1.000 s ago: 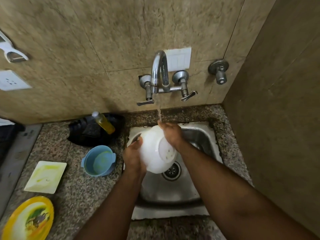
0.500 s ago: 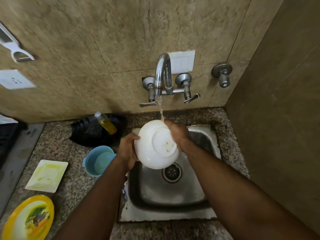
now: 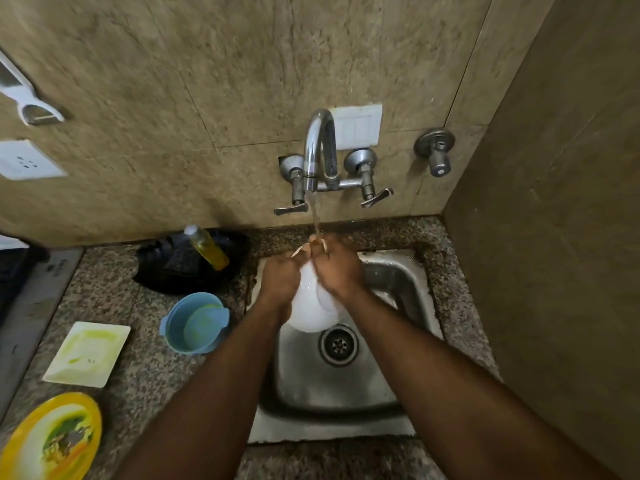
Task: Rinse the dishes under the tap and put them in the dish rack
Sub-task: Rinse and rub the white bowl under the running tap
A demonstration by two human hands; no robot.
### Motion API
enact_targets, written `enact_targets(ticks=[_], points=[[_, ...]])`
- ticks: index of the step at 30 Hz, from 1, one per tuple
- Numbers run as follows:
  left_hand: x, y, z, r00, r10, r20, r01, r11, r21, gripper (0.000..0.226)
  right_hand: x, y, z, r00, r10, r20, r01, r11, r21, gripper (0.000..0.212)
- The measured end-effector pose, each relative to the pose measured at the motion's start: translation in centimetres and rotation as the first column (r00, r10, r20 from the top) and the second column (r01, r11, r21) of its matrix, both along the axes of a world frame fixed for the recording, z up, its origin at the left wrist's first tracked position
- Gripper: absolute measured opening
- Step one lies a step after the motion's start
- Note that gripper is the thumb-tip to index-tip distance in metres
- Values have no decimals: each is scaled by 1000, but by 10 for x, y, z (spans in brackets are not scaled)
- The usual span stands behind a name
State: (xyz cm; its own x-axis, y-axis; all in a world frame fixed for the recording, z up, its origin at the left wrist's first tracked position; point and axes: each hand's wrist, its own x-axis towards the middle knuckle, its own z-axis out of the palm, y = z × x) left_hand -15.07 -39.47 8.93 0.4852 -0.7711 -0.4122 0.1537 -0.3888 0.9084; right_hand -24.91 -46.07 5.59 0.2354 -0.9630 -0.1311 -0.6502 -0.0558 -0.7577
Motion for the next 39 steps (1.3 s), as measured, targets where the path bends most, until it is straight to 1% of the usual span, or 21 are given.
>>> enact_targets(ticks=[2, 3, 5, 7, 8, 10, 12, 14, 16, 17, 18, 20, 22, 24, 27, 28, 29, 32, 33, 36, 39], points=[[-8, 6, -5, 1000, 21, 22, -20, 999, -40, 23, 2, 11, -3, 999, 4, -32, -7, 998, -69, 60], [-10, 9, -7, 999, 33, 41, -31, 998, -54, 24, 2, 11, -3, 1000, -1, 16, 2, 997, -72, 54], [-12, 16, -13, 996, 69, 50, -65, 995, -80, 25, 1, 5, -3, 979, -57, 193, 46, 997, 59, 38], [-14, 22, -17, 996, 89, 25, -87, 993, -78, 26, -2, -10, -1, 991, -33, 130, 12, 987, 162, 30], [-15, 26, -19, 995, 101, 1, -100, 991, -92, 25, -3, -16, 2, 999, 31, 31, -36, 985, 169, 30], [-16, 32, -24, 985, 151, -80, -159, 981, -114, 24, -6, -24, 7, 997, 45, -64, -34, 986, 161, 38], [-13, 37, -27, 955, 225, -193, -250, 961, -117, 20, -11, -21, 8, 999, -26, -31, 32, 972, 232, 40], [-9, 42, -33, 918, 266, -295, -311, 943, -117, 20, -19, -15, 6, 980, -182, 81, 128, 889, 440, 49], [-1, 47, -42, 874, 303, -379, -364, 926, -99, 39, -22, -7, 0, 917, -344, 201, 139, 749, 648, 62], [4, 49, -46, 851, 321, -417, -388, 918, -85, 50, -25, -4, -5, 910, -337, 241, 93, 733, 673, 63], [10, 50, -50, 830, 336, -445, -405, 912, -67, 63, -30, -1, -7, 906, -312, 287, 37, 733, 680, 59], [22, 51, -66, 796, 394, -459, -448, 894, -9, 86, -39, 2, -6, 855, -308, 417, -75, 723, 687, 38], [32, 47, -82, 778, 498, -384, -514, 855, 68, 85, -47, 1, -7, 769, -327, 550, -192, 702, 686, 20], [37, 40, -89, 818, 500, -285, -487, 865, 123, 74, -47, 3, -4, 710, -341, 616, -251, 695, 674, 16], [28, 28, -81, 957, 287, -35, -281, 951, 128, 46, -30, 9, 8, 692, -413, 593, -179, 697, 694, 21], [20, 24, -74, 982, 186, 28, -188, 976, 114, 44, -24, 9, 12, 693, -452, 562, -119, 697, 707, 22], [11, 22, -67, 991, 88, 102, -97, 991, 94, 49, -17, 9, 17, 686, -488, 540, -63, 700, 712, 21], [-17, 18, -61, 910, -98, 402, 51, 991, 125, 86, -7, 6, 25, 654, -566, 502, 81, 712, 697, 19], [-22, 17, -64, 868, -136, 478, 89, 989, 119, 87, -5, 4, 26, 642, -582, 498, 107, 712, 694, 17], [-38, 19, -68, 728, -239, 643, 277, 960, 44, 70, -3, 5, 27, 606, -610, 511, 120, 705, 699, 17], [-45, 22, -62, 649, -213, 730, 308, 951, 4, 63, -6, 8, 23, 575, -615, 540, 112, 713, 693, 22]])
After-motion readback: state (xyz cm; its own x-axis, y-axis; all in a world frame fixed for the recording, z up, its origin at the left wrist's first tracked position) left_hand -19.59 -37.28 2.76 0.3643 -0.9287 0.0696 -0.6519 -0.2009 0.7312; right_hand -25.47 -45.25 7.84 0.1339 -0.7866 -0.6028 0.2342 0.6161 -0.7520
